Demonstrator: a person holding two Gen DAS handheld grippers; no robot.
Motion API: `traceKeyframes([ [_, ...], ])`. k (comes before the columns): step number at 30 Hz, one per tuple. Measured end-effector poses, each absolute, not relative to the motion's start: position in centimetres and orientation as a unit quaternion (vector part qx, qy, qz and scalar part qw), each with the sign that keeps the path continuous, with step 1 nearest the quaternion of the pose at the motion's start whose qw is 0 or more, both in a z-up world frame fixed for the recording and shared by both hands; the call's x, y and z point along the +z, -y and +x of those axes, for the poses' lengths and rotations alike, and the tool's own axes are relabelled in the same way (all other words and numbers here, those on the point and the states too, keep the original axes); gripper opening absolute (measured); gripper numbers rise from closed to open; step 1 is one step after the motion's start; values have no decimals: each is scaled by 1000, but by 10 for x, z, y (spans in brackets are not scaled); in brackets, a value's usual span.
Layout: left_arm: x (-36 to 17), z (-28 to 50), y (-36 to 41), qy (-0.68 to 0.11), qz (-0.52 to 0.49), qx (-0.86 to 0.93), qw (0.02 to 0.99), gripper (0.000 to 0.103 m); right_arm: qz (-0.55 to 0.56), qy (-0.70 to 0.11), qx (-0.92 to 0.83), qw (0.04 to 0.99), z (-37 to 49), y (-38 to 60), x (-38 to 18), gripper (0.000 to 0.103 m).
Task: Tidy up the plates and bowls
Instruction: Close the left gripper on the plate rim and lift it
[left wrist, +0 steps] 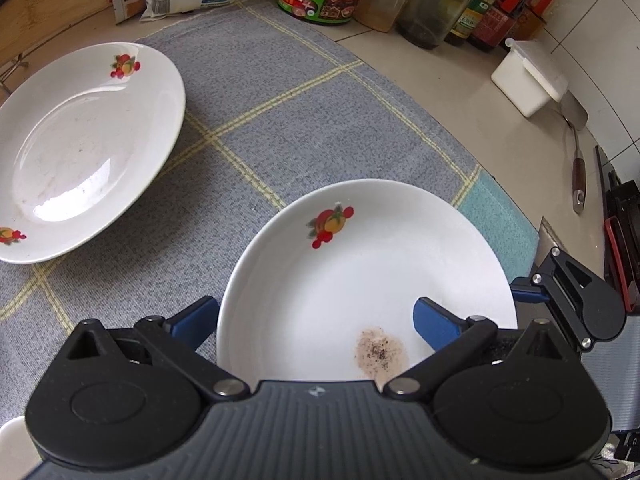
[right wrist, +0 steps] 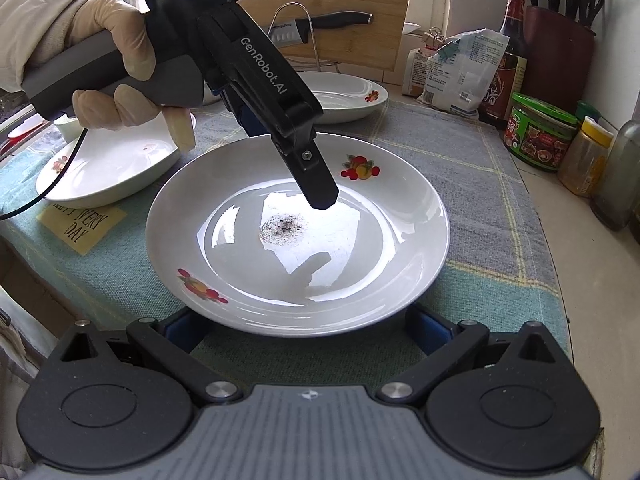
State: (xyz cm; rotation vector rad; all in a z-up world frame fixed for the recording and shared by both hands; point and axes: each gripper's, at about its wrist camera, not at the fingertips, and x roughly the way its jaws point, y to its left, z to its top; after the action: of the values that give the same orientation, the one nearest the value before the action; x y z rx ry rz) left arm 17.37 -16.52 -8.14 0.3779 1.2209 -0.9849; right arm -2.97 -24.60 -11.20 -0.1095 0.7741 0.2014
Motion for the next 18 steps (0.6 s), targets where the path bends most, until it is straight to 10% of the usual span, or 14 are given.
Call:
traceKeyframes([
  [18, -81, 175, 178, -557, 216, -462, 655, 94, -63, -381, 121, 915, -22, 246, -112, 103],
])
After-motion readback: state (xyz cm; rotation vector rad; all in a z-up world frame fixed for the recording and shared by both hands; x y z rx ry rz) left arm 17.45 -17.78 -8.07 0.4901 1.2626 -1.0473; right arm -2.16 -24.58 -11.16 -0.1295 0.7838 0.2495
